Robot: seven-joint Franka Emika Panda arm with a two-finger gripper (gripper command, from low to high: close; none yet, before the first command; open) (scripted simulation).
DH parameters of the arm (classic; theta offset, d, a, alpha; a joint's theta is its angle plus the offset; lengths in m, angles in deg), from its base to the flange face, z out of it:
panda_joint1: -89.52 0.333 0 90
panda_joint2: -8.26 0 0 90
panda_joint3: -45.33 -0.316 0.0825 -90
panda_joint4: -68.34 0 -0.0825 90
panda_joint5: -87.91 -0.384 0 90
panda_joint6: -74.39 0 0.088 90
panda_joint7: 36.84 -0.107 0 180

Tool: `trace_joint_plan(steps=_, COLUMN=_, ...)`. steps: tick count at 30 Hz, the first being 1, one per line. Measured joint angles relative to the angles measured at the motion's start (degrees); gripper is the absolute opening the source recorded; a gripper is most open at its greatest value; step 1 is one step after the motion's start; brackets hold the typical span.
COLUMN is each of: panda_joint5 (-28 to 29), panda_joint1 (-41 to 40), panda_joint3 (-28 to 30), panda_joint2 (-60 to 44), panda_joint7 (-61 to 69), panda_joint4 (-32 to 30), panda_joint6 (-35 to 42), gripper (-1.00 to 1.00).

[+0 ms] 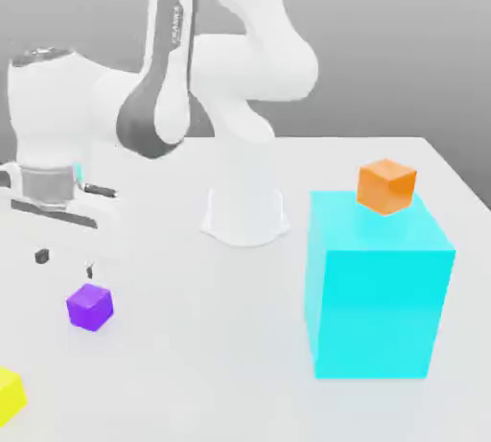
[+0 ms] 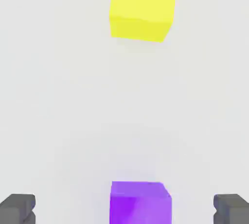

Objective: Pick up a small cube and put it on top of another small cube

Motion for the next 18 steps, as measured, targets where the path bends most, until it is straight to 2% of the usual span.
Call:
trace_joint_plan(steps=5, panda_joint5=-11.67, panda_joint1=-9.12, panda_joint3=-11.57, panda_joint2=-10.49, panda_joint7=8.98, panda_joint4=1.81, panda_joint6=-7.88, gripper=0.00)
trace_joint_plan(steps=6, panda_joint5=-13.23, panda_joint1=-11.12, panda_joint3=-13.93, panda_joint2=-12.48, panda_joint7=10.20, panda_joint4=2.27, panda_joint6=-9.46, gripper=-1.00)
trace_joint_plan(steps=13, panda_joint5=-13.27, panda_joint1=-11.92, panda_joint3=-14.74, panda_joint2=-12.96, panda_joint7=10.22, panda_joint4=2.35, panda_joint6=-9.82, gripper=-1.00)
trace_joint_plan(steps=15, panda_joint5=-10.31, panda_joint1=-9.77, panda_joint3=-11.90, panda_joint2=-10.00, panda_joint7=7.96, panda_joint4=1.62, panda_joint6=-7.55, gripper=-1.00)
trace_joint_plan(steps=18, panda_joint5=-2.70, panda_joint1=-7.54, panda_joint3=-7.82, panda_joint2=-4.01, panda_joint7=2.26, panda_joint4=0.25, panda_joint6=-3.06, gripper=-1.00)
